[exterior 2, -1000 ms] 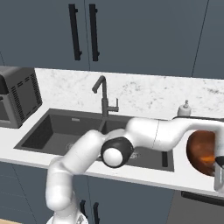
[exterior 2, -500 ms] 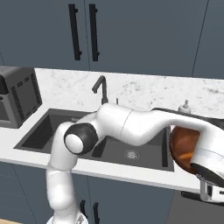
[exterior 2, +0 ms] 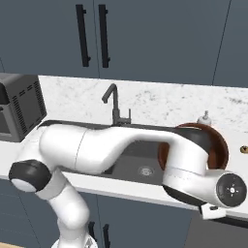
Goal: Pick the carrot from the sink and place it in the bowl. Then pick the bowl and place it in the microwave. Then close the microwave door and press the start button.
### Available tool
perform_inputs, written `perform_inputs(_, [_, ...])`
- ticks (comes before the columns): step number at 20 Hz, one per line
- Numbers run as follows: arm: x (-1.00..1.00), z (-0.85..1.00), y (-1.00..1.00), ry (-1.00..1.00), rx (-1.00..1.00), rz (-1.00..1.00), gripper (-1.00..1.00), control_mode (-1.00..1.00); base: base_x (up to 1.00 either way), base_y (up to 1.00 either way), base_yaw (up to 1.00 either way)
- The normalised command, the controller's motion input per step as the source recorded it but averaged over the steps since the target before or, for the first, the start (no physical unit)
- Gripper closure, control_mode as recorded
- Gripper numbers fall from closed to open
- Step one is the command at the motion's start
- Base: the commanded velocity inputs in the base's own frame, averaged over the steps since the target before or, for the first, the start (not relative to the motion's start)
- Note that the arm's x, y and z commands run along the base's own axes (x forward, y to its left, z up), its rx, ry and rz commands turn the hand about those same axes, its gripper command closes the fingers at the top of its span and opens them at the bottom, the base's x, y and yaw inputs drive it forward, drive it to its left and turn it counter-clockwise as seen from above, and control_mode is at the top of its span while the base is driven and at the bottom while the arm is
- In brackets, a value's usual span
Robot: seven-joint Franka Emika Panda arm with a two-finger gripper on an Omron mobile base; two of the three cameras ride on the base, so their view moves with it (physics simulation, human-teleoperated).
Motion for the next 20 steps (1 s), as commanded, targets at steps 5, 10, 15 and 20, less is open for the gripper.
perform_inputs(5, [0.30,0.12,0.75,0.13,-0.15,0.00,1.00,-1.00,0.00,0.00,0.00])
perform_inputs(10, [0.03,0.55,0.73,0.33,-0.01,0.00,1.00,-1.00,0.00,0.00,0.00])
perform_inputs(15, [0.16,0.55,0.66,0.49,0.00,0.00,1.00,-1.00,0.00,0.00,0.00])
perform_inputs(20, [-0.01,0.27,0.39,0.24,0.00,0.01,1.00,-1.00,0.00,0.00,0.00])
